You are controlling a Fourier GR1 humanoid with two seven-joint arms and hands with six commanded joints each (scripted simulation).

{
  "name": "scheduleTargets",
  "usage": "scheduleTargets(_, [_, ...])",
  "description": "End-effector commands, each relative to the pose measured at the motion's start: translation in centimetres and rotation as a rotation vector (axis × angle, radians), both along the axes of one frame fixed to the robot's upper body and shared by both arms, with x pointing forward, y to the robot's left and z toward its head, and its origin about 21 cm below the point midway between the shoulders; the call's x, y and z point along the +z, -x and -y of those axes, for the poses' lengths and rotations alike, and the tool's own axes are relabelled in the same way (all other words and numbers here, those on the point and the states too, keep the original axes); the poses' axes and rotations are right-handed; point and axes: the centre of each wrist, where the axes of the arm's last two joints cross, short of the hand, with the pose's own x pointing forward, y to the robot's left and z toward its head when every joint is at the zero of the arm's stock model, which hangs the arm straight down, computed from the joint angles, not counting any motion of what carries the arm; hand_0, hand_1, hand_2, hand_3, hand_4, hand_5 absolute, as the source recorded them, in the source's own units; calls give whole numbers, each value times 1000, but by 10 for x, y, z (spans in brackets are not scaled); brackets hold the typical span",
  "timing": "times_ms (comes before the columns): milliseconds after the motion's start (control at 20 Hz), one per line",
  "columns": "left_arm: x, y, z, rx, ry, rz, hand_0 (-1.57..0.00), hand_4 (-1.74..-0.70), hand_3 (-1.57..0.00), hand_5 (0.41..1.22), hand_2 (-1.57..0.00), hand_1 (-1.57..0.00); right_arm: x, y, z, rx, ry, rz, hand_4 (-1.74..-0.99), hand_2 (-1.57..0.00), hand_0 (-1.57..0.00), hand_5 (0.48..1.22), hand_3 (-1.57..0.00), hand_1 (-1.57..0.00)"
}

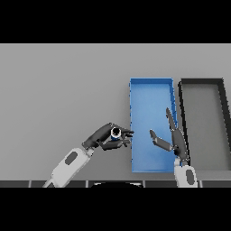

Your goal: Pick up the blue pipe and place it into the blue bin.

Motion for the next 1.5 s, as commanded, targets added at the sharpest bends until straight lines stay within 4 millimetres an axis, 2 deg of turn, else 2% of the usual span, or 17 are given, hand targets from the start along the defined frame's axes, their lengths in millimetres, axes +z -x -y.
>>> scheduleTargets(0, [0,2,0,-6,-7,0,-1565,-1739,-1496,1219,-1566,-1566,1,-1,1,-2,0,-13,-1128,1,1,605,1,1])
scheduleTargets(250, [-3,-1,-2,-2,-43,-1,-1569,-1740,-1494,1219,-1569,-1569,-2,-1,-1,-2,-2,-37,-1178,1,1,605,1,1])
scheduleTargets(400, [-3,-3,0,6,-41,-9,-1570,-1741,-1495,1220,-1570,-1570,8,2,4,73,-80,35,-1196,1,1,622,1,1])
scheduleTargets(500, [-6,-3,-1,-2,-43,-13,-1570,-1741,-1497,1220,-1570,-1570,29,-4,10,201,-191,64,-1212,1,1,589,1,1])
scheduleTargets(700, [1,-4,1,-10,-44,0,-1571,-1741,-1493,1221,-1571,-1571,78,-11,15,456,-160,55,-1303,1,1,515,1,1])
scheduleTargets(850, [0,-2,0,-8,-57,5,-1571,-1741,-1488,1221,-1571,-1571,110,-15,-5,621,-111,29,-1314,1,1,500,1,1])
scheduleTargets(1050, [1,-5,-3,-5,-66,7,-1571,-1741,-1484,1221,-1571,-1571,128,-27,-30,754,-14,20,-1311,1,1,517,1,1])
scheduleTargets(1150, [3,-4,0,-16,-52,13,-1571,-1741,-1486,1221,-1571,-1571,135,-32,-50,823,24,25,-1294,1,1,523,1,1])
scheduleTargets(1300, [2,-5,-2,-39,-34,13,-1571,-1741,-1502,1221,-1571,-1571,137,-40,-69,886,53,12,-1241,1,1,530,1,1])
scheduleTargets(1450, [-3,-2,3,-59,-28,2,-1571,-1741,-1532,1221,-1571,-1571,140,-50,-87,937,72,3,-1227,1,1,532,1,1])
